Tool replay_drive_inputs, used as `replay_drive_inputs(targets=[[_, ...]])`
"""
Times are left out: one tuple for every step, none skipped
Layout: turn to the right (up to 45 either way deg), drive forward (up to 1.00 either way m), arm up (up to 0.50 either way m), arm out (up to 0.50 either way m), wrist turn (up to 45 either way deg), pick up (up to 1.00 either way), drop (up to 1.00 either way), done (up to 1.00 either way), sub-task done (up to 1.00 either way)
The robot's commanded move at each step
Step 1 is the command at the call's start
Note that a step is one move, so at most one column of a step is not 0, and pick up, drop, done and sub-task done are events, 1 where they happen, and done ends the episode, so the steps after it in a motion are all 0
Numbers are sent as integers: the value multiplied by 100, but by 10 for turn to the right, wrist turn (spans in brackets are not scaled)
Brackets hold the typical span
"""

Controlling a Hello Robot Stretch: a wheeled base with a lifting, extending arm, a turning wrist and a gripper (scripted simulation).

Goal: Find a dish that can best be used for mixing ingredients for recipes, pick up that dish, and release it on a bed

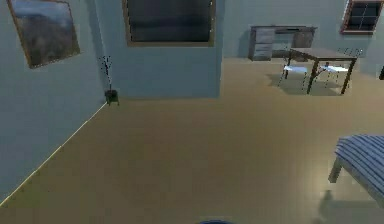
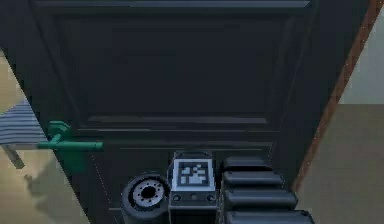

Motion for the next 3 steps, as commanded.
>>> replay_drive_inputs(targets=[[0,70,0,0,0,0,0,0,0],[300,0,0,0,0,0,0,0,0],[0,100,0,0,0,0,0,0,0]])
